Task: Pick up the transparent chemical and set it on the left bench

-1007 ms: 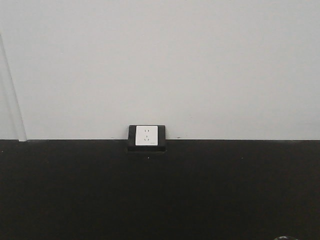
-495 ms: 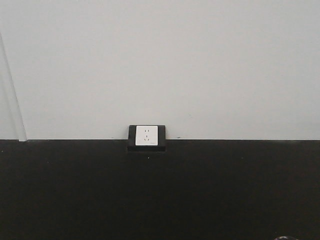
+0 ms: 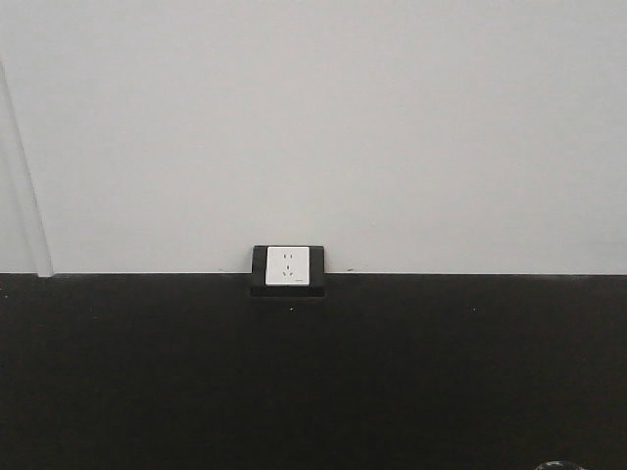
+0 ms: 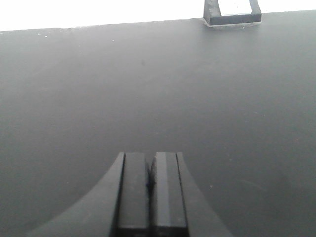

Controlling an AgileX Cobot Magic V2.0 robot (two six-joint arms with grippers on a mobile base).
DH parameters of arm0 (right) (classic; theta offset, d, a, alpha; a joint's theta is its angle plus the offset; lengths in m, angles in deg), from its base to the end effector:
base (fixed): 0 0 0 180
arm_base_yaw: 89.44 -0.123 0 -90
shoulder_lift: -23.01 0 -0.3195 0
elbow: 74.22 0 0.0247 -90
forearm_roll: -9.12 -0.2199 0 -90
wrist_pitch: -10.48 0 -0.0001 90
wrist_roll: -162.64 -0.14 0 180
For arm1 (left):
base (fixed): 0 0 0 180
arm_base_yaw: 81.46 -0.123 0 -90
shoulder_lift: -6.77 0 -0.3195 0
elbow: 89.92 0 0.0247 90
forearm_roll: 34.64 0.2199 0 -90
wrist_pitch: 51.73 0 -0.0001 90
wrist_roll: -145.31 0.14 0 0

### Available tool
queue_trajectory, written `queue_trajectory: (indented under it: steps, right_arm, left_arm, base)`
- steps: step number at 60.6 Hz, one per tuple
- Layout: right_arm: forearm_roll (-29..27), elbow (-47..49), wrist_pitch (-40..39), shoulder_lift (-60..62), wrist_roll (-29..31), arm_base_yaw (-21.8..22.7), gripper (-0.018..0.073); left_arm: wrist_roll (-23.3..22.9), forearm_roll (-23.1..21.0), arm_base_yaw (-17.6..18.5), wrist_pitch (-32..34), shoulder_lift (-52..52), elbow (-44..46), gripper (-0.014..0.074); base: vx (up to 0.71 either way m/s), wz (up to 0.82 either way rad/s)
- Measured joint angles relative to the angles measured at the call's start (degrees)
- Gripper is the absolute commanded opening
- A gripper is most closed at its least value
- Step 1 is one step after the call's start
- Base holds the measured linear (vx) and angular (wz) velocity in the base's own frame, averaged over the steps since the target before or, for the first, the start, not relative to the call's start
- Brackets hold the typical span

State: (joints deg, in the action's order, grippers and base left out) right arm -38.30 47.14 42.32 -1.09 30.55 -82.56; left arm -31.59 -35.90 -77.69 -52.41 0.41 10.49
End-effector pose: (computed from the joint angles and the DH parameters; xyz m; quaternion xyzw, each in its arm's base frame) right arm 0.0538 0.0483 0.2711 -0.1082 0.7821 0.0947 0.6064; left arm 0.0397 -0.0027 0.2067 0.0337 0.6852 -0.0123 0.7275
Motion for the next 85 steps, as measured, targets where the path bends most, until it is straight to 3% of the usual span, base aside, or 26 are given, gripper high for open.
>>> queue_trajectory:
  steps: [40,85]
  right_arm:
    - [0.0,0.0,0.05,0.0,0.0,0.0,-0.0001]
    - [0.0,0.0,0.05,0.0,0.0,0.0,-0.0001]
  left_arm:
    - [0.0,0.0,0.0,0.0,0.0,0.0,-0.0004]
    - [0.0,0.0,0.0,0.0,0.0,0.0,-0.0004]
  base:
    - [-0.11,-0.06]
    - [-0.32,-0.02]
